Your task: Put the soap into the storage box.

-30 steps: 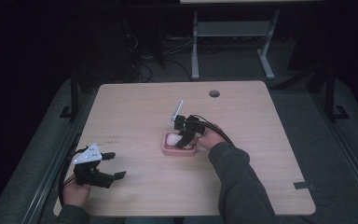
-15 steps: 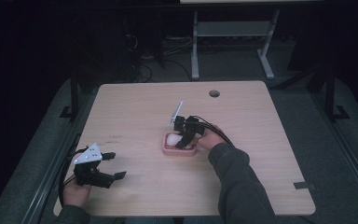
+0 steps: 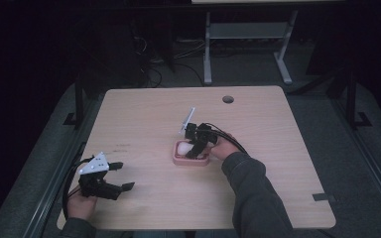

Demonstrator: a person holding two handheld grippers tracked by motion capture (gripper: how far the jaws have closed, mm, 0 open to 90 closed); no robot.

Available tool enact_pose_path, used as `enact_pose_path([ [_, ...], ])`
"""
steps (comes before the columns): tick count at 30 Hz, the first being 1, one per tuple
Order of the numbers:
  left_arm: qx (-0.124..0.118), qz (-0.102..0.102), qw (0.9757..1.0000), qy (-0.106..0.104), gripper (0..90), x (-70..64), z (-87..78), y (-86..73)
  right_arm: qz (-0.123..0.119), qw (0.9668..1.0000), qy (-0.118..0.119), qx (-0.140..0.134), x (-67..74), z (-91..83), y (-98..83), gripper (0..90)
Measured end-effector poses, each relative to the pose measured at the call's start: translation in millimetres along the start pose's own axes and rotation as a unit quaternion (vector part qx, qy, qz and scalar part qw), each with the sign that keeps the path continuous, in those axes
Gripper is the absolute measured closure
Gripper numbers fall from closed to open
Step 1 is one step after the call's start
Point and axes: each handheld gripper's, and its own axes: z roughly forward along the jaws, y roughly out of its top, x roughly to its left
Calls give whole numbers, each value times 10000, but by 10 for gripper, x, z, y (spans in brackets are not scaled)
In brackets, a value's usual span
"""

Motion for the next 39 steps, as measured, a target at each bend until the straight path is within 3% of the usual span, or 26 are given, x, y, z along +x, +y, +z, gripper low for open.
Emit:
enact_pose_path([
  [15,27,3,10000,-1,148,-5,9,1,145,9997,0,-221,7,-112,-33,366],
  [39,64,31,10000,1,148,-2,10,1,170,9986,-155,-473,47,-305,-112,334],
])
